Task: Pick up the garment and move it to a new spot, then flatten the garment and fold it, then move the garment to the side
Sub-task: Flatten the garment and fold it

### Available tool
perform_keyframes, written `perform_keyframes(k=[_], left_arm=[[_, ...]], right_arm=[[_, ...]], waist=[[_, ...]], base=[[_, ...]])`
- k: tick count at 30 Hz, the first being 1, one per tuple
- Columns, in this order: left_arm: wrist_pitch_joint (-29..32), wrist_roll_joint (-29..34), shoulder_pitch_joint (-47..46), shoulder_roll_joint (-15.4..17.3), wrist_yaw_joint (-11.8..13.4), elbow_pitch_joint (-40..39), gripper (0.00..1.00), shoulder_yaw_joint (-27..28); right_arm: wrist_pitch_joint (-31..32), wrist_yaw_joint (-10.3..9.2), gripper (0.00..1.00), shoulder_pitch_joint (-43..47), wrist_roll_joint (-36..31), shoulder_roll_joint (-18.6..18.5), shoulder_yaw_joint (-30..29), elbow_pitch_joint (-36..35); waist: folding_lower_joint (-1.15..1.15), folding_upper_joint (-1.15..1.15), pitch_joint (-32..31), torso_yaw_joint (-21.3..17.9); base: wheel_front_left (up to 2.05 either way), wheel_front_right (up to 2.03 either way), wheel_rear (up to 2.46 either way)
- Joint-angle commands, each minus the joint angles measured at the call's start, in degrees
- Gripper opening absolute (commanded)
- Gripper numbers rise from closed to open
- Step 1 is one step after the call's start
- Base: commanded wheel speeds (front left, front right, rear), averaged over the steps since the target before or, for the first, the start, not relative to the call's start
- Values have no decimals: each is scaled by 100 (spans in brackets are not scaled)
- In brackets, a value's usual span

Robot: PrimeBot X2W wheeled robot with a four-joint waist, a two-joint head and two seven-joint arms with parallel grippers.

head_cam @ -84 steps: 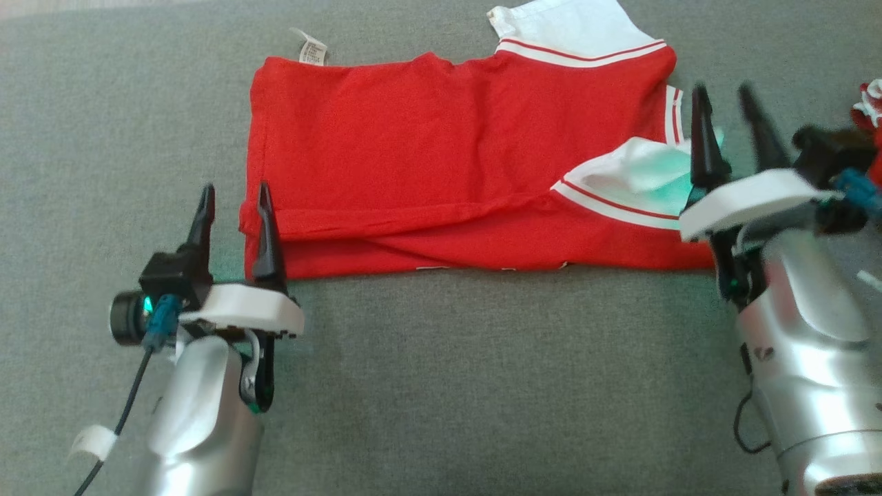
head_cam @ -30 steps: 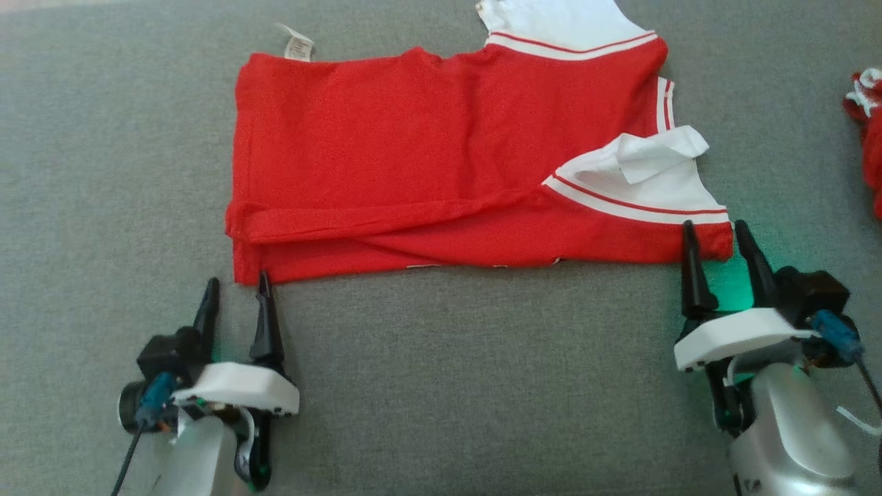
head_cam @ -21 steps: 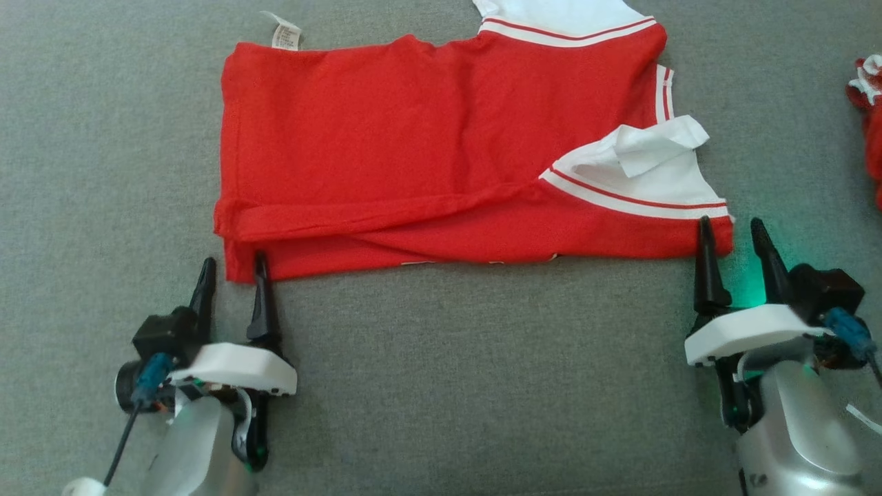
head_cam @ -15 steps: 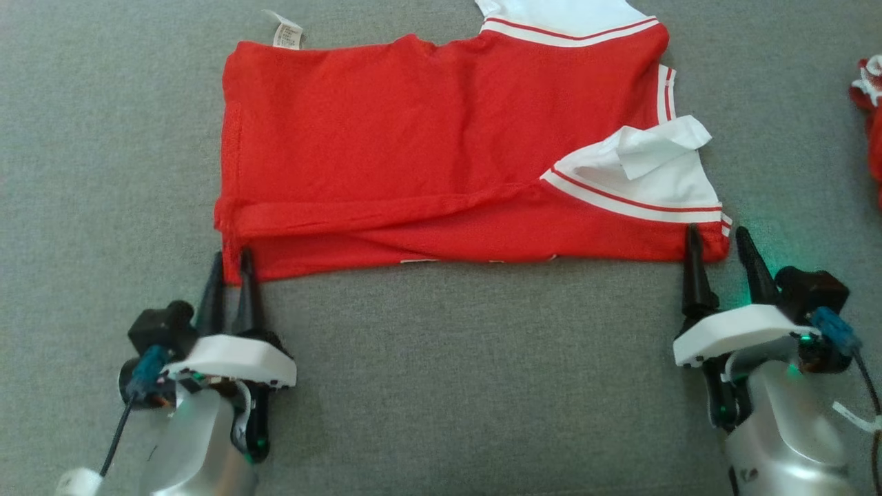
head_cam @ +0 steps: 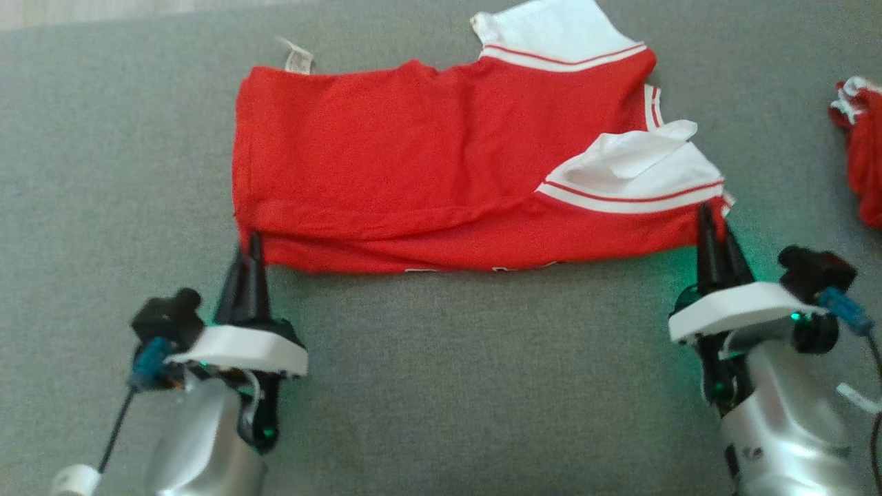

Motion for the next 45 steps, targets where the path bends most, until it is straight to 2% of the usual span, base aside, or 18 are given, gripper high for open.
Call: perform_keyframes(k=[1, 9, 17, 18, 19, 20, 25, 27, 30, 33, 38, 43, 45], left_arm=[[-15, 99, -145, 157, 11, -297, 0, 305], [-15, 368, 0, 270, 11, -390, 0, 619], [-15, 324, 969, 109, 10, 229, 0, 541], [-15, 291, 1061, 94, 10, 279, 0, 496], [-15, 259, 1127, 84, 10, 320, 33, 470], [-15, 234, 1156, 78, 10, 347, 100, 451], [-15, 446, 743, 74, 10, 156, 100, 580], [-15, 581, 383, 165, 10, 36, 100, 587], [-15, 667, -315, 468, 10, 108, 100, 414], [157, 611, -1102, 861, 10, 508, 100, -31], [939, -30, -2112, 1429, 10, 963, 100, -914], [1557, -1011, -2514, 1924, 10, 1093, 100, -1750], [1581, -1208, -2534, 2040, 10, 1145, 100, -1950]], right_arm=[[-22, -4, 0, -291, 200, -103, 117, -213], [45, -4, 0, -600, 1075, -461, 517, 49], [91, -4, 0, 389, 1541, -677, 896, 411], [96, -4, 30, 511, 1564, -684, 943, 449], [88, -4, 88, 601, 1588, -696, 959, 469], [77, -4, 100, 656, 1600, -712, 969, 474], [1, -4, 100, 361, 1313, -869, 863, 296], [-8, -4, 100, 132, 1155, -893, 834, 197], [-13, -4, 100, -275, 960, -899, 885, 115], [-1, -4, 100, -721, 828, -874, 1039, 106], [68, -4, 100, -1375, 738, -788, 1377, 171], [43, -4, 100, -1830, 773, -693, 1731, 254], [27, -4, 100, -1913, 814, -665, 1808, 279]], waist=[[-1, 0, -222, 30], [-1, 0, -863, 102], [-1, 0, -1075, 121], [-1, 0, -1049, 125], [-1, 0, -1000, 130], [-1, 0, -957, 135], [-1, 0, -598, 158], [-1, 0, -457, 184], [-1, 0, -212, 219], [-1, 0, 36, 235], [-1, 0, 416, 199], [-1, 0, 679, 152], [-1, 0, 727, 142]], base=[[0, 0, 0], [0, 0, 0], [0, 0, 0], [0, 0, 0], [0, 0, 0], [0, 0, 0], [0, 0, 0], [0, 0, 0], [0, 0, 0], [0, 0, 0], [0, 0, 0], [0, 0, 0], [0, 0, 0]])
